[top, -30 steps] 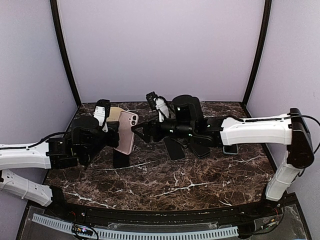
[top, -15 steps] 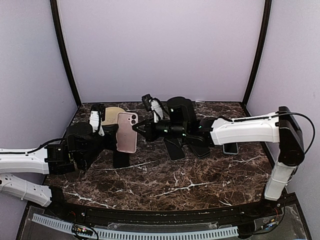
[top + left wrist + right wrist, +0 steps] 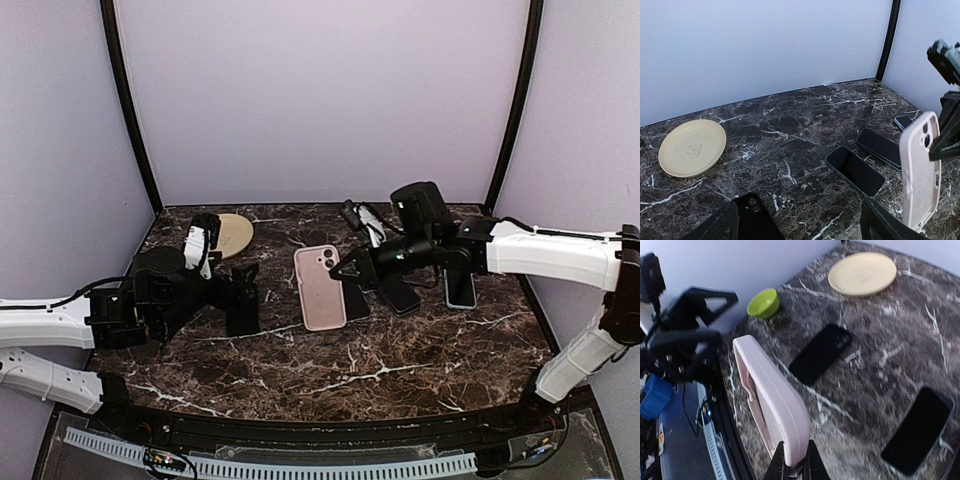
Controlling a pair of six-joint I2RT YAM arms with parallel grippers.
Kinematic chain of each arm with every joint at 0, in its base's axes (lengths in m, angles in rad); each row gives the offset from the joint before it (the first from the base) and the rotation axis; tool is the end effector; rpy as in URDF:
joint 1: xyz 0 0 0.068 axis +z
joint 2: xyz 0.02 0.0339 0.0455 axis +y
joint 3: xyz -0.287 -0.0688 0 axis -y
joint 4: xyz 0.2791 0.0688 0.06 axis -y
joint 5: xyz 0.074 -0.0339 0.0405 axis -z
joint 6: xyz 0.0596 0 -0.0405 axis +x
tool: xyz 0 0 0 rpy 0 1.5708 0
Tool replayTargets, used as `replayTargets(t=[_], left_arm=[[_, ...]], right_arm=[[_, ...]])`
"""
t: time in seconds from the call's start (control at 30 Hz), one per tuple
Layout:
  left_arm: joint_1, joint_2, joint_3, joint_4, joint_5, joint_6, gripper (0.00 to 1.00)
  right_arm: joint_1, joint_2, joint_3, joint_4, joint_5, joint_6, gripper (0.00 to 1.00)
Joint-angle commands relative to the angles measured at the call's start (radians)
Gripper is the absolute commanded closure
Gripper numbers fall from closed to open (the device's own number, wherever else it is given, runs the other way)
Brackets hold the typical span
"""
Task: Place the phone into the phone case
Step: Pass from the left arm to the right, then place the phone case at the corner of the board.
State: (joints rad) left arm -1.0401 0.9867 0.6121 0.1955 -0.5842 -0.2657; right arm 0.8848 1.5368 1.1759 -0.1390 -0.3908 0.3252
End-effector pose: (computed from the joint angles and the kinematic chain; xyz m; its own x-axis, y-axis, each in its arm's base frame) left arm 0.1626 -0.2121 0.2846 -0.2038 -0.0855 -0.9753 0.4055 0.8994 -0.1636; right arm 0.2395 0.3284 0.2960 -0.5840 -0.2470 -0.7733 -0.7816 0.4284 0.4534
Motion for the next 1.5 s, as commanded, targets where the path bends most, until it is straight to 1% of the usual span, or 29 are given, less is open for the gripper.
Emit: replayTargets(t=[0.0, 0.1, 0.17, 0.3, 0.37, 0.47, 0.5, 0.57, 0.63, 0.73, 0.83, 0.9, 0.97, 1.0, 1.03, 1.1, 1.13, 1.27, 1.37, 1.47], left_arm=[[0.003, 0.023, 0.081, -0.142, -0.052, 0.063, 0.12], [0.012, 0.076, 0.131, -0.187, -0.055, 0.093, 0.07], [0.023, 0.115, 0.162, -0.19, -0.039, 0.119, 0.06], [0.06, 0.195, 0.238, -0.225, 0.037, 0.151, 0.05], [0.077, 0.232, 0.274, -0.234, 0.077, 0.163, 0.05], [0.105, 0.287, 0.315, -0.244, 0.121, 0.172, 0.05], [0.122, 0.297, 0.336, -0.246, 0.131, 0.17, 0.05], [0.147, 0.321, 0.365, -0.255, 0.158, 0.167, 0.05], [0.163, 0.339, 0.385, -0.255, 0.167, 0.174, 0.04], [0.178, 0.357, 0.396, -0.226, 0.174, 0.212, 0.04], [0.198, 0.368, 0.4, -0.2, 0.179, 0.239, 0.03], [0.213, 0.378, 0.405, -0.2, 0.177, 0.245, 0.03], [0.226, 0.379, 0.398, -0.199, 0.181, 0.238, 0.02], [0.232, 0.372, 0.383, -0.185, 0.198, 0.229, 0.02], [0.244, 0.361, 0.374, -0.173, 0.209, 0.222, 0.02], [0.257, 0.346, 0.349, -0.166, 0.244, 0.225, 0.01], [0.259, 0.339, 0.338, -0.162, 0.249, 0.229, 0.01], [0.263, 0.311, 0.344, -0.165, 0.275, 0.243, 0.01], [0.263, 0.289, 0.335, -0.16, 0.284, 0.245, 0.01], [0.264, 0.284, 0.333, -0.155, 0.287, 0.25, 0.01]], right_arm=[[-0.036, -0.078, -0.154, -0.276, -0.107, -0.025, 1.0], [-0.06, -0.116, -0.275, -0.267, -0.181, 0.015, 1.0], [-0.074, -0.115, -0.313, -0.296, -0.197, 0.022, 1.0], [-0.11, -0.106, -0.362, -0.346, -0.179, 0.004, 1.0], [-0.127, -0.091, -0.375, -0.372, -0.147, -0.011, 1.0], [-0.153, -0.055, -0.391, -0.379, -0.118, -0.023, 1.0], [-0.162, -0.042, -0.393, -0.383, -0.102, -0.023, 0.98], [-0.177, -0.021, -0.386, -0.395, -0.05, -0.018, 0.84], [-0.18, -0.004, -0.358, -0.426, 0.017, -0.023, 0.68], [-0.182, 0.008, -0.289, -0.486, 0.115, -0.035, 0.52], [-0.182, -0.009, -0.201, -0.517, 0.213, -0.044, 0.4], [-0.182, -0.023, -0.142, -0.527, 0.323, -0.047, 0.3], [-0.184, -0.011, -0.066, -0.542, 0.489, -0.056, 0.15], [-0.185, 0.006, -0.024, -0.556, 0.555, -0.074, 0.06], [-0.187, 0.025, 0.01, -0.553, 0.607, -0.094, 0.02], [-0.196, 0.069, 0.06, -0.529, 0.693, -0.121, 0.01], [-0.204, 0.106, 0.1, -0.522, 0.708, -0.135, 0.02], [-0.249, 0.228, 0.207, -0.495, 0.632, -0.182, 0.02], [-0.275, 0.315, 0.246, -0.455, 0.601, -0.216, 0.01], [-0.299, 0.392, 0.281, -0.449, 0.526, -0.229, 0.02]])
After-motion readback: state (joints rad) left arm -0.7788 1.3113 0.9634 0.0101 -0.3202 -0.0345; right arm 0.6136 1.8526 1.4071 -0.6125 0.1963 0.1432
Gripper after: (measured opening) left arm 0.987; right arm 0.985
